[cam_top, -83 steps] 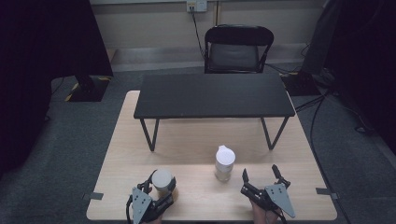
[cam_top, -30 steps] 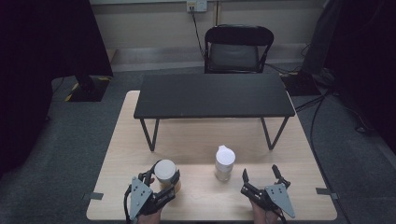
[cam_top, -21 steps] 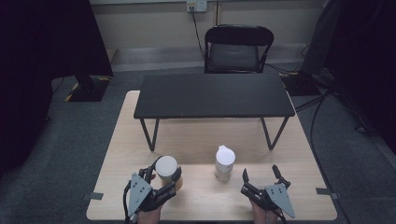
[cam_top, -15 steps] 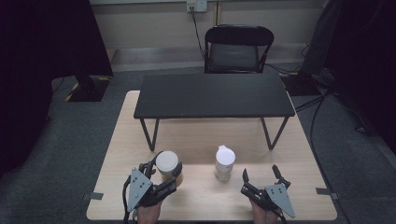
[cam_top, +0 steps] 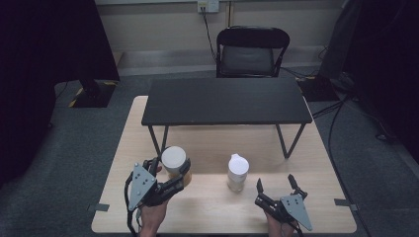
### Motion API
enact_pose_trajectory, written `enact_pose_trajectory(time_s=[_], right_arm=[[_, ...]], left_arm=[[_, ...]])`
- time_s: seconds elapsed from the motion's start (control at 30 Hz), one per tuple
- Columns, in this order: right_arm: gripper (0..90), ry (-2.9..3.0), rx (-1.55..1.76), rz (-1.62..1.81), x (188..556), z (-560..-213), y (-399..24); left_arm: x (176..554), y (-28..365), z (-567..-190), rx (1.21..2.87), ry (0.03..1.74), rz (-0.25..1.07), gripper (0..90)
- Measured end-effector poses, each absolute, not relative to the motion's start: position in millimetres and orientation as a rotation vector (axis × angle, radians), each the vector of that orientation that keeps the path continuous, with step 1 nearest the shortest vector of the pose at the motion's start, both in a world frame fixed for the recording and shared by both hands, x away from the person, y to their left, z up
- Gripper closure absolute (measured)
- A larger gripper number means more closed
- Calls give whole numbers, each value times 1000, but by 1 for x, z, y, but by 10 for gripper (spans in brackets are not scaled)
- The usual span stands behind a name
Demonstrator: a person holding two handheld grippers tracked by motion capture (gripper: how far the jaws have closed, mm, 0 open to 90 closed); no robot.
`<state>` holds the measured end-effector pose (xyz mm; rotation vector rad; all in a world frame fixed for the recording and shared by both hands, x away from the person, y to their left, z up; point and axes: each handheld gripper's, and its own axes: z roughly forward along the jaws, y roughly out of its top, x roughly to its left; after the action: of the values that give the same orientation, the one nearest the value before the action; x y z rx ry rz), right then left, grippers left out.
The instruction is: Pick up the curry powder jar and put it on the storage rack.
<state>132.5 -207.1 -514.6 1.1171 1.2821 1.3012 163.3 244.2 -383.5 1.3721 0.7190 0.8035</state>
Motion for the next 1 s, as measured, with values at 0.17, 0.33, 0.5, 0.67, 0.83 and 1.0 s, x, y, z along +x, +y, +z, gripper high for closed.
enact_pose_trajectory(time_s=[0.17,0.33,0.5,0.67,0.83,1.0], right_arm=[[0,1282,1117,1301,133,-515,-207],[0,1282,1117,1301,133,-514,-207],[0,1282,1117,1301,133,-515,-207],[0,1284,1115,1303,133,-515,-208],[0,1284,1115,1303,133,-515,-208],[0,1284,1115,1303,133,-515,-208]], left_arm=[[168,247,-377,1368,725,793,342],[174,250,-370,1369,717,768,342],[181,249,-359,1385,682,785,342],[189,249,-346,1379,665,790,342],[199,244,-331,1368,672,785,342],[209,239,-322,1372,682,794,342]])
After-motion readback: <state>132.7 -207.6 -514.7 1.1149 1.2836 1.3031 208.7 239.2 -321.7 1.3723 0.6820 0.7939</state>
